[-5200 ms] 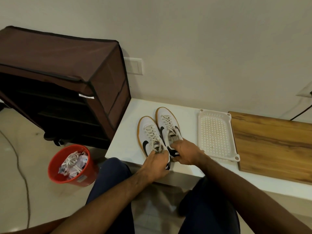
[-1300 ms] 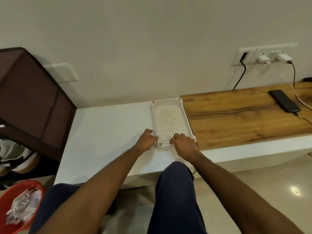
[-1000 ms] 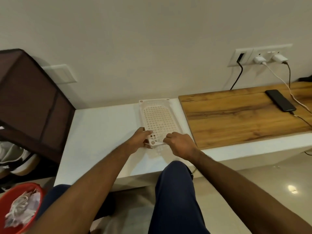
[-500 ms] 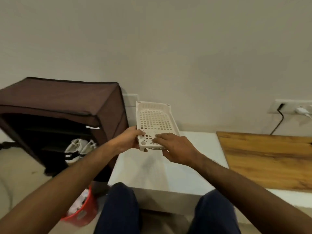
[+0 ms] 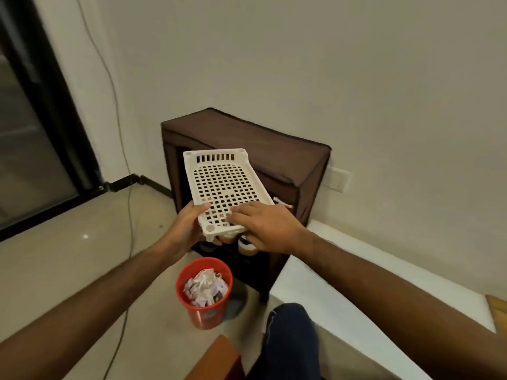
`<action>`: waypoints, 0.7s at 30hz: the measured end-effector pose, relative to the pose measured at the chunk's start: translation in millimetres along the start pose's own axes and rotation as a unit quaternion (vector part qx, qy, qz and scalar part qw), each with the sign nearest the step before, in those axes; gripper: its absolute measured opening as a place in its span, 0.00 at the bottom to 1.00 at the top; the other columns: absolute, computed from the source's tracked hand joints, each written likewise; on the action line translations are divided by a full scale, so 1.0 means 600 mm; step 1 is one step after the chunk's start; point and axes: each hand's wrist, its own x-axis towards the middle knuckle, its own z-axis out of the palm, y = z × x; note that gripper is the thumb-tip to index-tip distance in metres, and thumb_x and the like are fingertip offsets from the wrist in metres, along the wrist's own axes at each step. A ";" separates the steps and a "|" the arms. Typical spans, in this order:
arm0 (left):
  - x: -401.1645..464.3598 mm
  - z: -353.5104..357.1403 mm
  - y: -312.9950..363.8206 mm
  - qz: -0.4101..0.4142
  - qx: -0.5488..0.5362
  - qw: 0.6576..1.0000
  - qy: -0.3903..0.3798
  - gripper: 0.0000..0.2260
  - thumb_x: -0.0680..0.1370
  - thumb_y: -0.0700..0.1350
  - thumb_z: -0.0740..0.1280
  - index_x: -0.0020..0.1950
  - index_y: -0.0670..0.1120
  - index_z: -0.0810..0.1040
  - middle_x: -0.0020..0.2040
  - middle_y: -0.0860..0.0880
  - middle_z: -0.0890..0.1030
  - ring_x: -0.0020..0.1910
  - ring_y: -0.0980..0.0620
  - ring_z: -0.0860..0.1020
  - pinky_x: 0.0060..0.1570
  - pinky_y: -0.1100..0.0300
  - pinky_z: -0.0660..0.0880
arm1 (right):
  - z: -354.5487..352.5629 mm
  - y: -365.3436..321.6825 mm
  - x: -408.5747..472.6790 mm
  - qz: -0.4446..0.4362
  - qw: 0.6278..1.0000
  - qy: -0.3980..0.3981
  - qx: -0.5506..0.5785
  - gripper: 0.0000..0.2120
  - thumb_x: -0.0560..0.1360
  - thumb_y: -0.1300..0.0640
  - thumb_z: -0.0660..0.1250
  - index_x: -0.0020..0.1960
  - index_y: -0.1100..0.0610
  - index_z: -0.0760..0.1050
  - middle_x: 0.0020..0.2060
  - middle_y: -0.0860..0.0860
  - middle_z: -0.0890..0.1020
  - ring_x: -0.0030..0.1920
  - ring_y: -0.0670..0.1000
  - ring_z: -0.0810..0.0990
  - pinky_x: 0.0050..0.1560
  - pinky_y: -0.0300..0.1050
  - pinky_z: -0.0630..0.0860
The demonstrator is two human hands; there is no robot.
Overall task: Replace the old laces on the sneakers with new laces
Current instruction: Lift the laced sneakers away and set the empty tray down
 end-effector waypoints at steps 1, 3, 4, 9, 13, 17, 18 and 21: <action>0.002 -0.021 -0.012 -0.004 -0.001 1.000 0.020 0.18 0.83 0.46 0.62 0.72 0.44 0.71 0.62 0.37 0.82 0.47 0.42 0.85 0.31 0.49 0.82 | 0.019 -0.003 0.016 -0.008 1.000 -0.012 0.004 0.22 0.77 0.51 0.61 0.70 0.51 0.74 0.68 0.52 0.78 0.64 0.56 0.78 0.45 0.50 0.81; 0.006 -0.068 -0.034 -0.012 -0.009 0.998 0.059 0.17 0.83 0.46 0.61 0.72 0.44 0.72 0.60 0.38 0.83 0.46 0.42 0.85 0.30 0.50 0.82 | 0.061 -0.010 0.058 -0.025 0.999 -0.036 0.006 0.21 0.77 0.53 0.65 0.70 0.50 0.73 0.68 0.51 0.77 0.65 0.55 0.77 0.45 0.51 0.81; 0.013 -0.083 -0.046 -0.014 -0.017 0.997 0.070 0.16 0.84 0.46 0.61 0.71 0.44 0.72 0.60 0.38 0.83 0.46 0.41 0.85 0.31 0.49 0.82 | 0.078 -0.010 0.072 -0.028 0.998 -0.047 0.008 0.22 0.77 0.54 0.66 0.70 0.49 0.72 0.69 0.51 0.77 0.65 0.55 0.77 0.45 0.51 0.81; 0.072 -0.142 -0.089 -0.038 -0.036 0.993 0.105 0.16 0.84 0.46 0.62 0.70 0.42 0.72 0.59 0.38 0.83 0.47 0.40 0.84 0.36 0.45 0.83 | 0.148 0.003 0.129 0.001 0.996 -0.089 0.009 0.19 0.78 0.53 0.66 0.68 0.48 0.70 0.66 0.48 0.77 0.63 0.54 0.77 0.47 0.54 0.81; 0.137 -0.139 -0.111 -0.052 -0.041 0.990 0.121 0.16 0.85 0.48 0.60 0.69 0.42 0.74 0.60 0.38 0.82 0.51 0.42 0.84 0.40 0.48 0.84 | 0.187 0.030 0.151 0.086 0.990 -0.107 -0.008 0.15 0.79 0.53 0.63 0.66 0.52 0.70 0.60 0.50 0.78 0.60 0.57 0.77 0.43 0.51 0.72; 0.201 -0.116 -0.131 -0.034 0.031 0.993 0.107 0.17 0.85 0.53 0.59 0.71 0.47 0.72 0.60 0.46 0.82 0.57 0.47 0.82 0.51 0.47 0.81 | 0.223 0.060 0.166 0.195 0.973 -0.124 -0.010 0.19 0.77 0.58 0.66 0.66 0.53 0.66 0.57 0.53 0.79 0.57 0.58 0.78 0.42 0.50 0.69; 0.210 -0.110 -0.131 -0.032 0.052 0.993 0.101 0.17 0.85 0.53 0.60 0.71 0.47 0.72 0.60 0.47 0.82 0.58 0.48 0.82 0.54 0.46 0.80 | 0.228 0.062 0.167 0.214 0.969 -0.123 -0.010 0.20 0.76 0.59 0.67 0.66 0.53 0.66 0.56 0.53 0.79 0.55 0.58 0.79 0.41 0.50 0.70; 0.251 -0.092 -0.139 -0.035 0.104 0.991 0.080 0.17 0.85 0.53 0.60 0.71 0.47 0.72 0.58 0.51 0.81 0.59 0.50 0.81 0.56 0.47 0.79 | 0.251 0.085 0.163 0.258 0.956 -0.139 -0.022 0.22 0.75 0.61 0.68 0.66 0.53 0.65 0.55 0.53 0.80 0.54 0.58 0.81 0.44 0.51 0.74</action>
